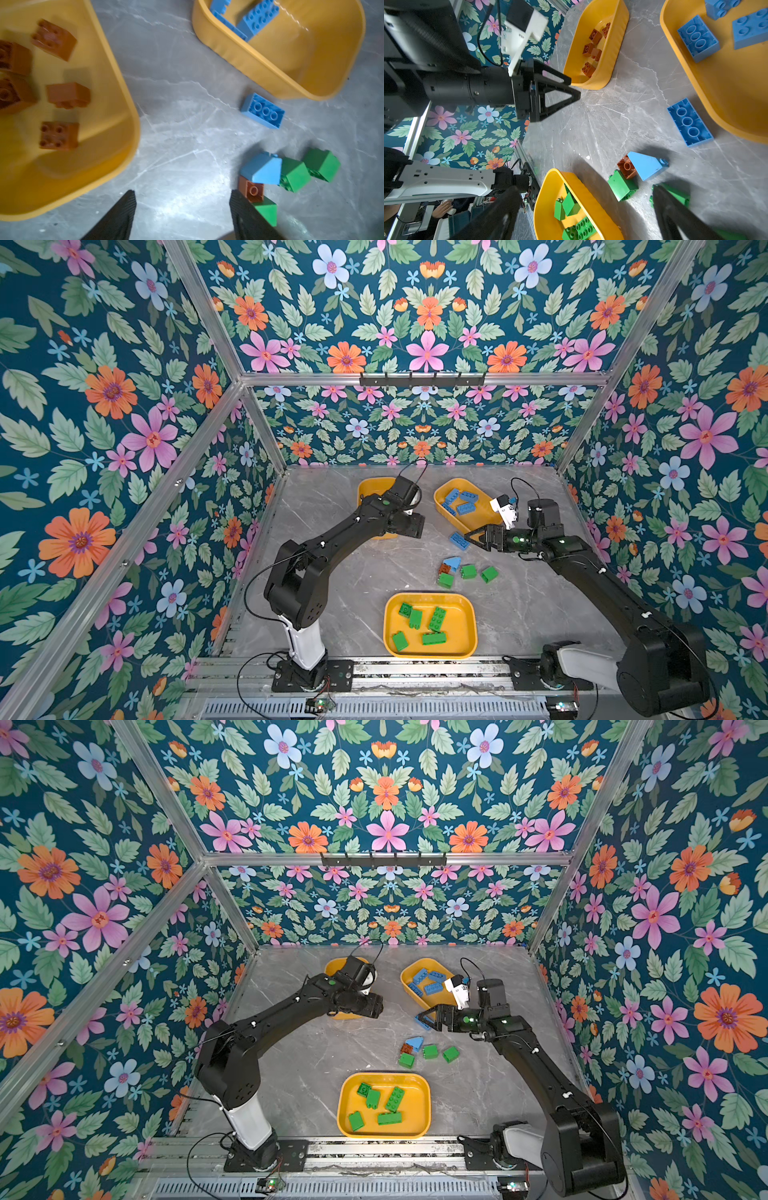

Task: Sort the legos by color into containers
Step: 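Move the open left gripper back over the brick pile, then lower the left gripper onto the pile and grasp a brown brick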

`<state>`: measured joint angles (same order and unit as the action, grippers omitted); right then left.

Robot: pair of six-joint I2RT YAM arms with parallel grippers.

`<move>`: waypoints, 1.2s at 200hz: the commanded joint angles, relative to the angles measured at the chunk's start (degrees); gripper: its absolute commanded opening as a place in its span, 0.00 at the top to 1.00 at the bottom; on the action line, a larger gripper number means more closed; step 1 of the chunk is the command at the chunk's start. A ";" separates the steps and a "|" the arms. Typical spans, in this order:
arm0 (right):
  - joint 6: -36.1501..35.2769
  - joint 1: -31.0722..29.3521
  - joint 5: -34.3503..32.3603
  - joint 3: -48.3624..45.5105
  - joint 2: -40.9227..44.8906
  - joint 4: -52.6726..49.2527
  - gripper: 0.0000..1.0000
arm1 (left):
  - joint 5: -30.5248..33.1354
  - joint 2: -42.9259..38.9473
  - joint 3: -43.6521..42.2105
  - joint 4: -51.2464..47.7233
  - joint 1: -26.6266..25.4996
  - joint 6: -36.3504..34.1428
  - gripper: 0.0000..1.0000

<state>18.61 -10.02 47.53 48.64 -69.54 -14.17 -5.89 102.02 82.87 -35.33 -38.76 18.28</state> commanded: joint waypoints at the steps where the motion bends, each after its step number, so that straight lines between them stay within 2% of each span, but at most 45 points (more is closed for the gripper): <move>1: -1.57 -0.06 -0.85 -0.42 0.85 -1.37 0.01 | -1.14 -0.68 -2.37 2.21 -2.90 4.27 0.26; 28: -1.92 -0.06 -1.42 -1.70 1.89 -2.07 0.01 | -2.21 -0.52 -5.86 5.90 -5.98 7.35 0.26; 115: -2.87 -0.02 -3.23 -4.95 4.85 -4.41 0.01 | -3.68 0.78 -10.92 11.65 -9.62 10.41 0.26; 173: -3.61 -0.05 -4.37 -5.25 5.63 -5.94 0.01 | -3.78 5.66 -9.14 12.30 -12.29 9.54 0.27; 240: -3.90 -0.08 -4.88 -5.32 5.90 -6.49 0.01 | 0.55 11.16 -6.11 10.18 -14.58 7.28 0.30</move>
<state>15.86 -10.02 43.24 43.22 -63.96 -19.90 -8.36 111.83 75.53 -23.86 -53.04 27.00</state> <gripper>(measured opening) 0.990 0.710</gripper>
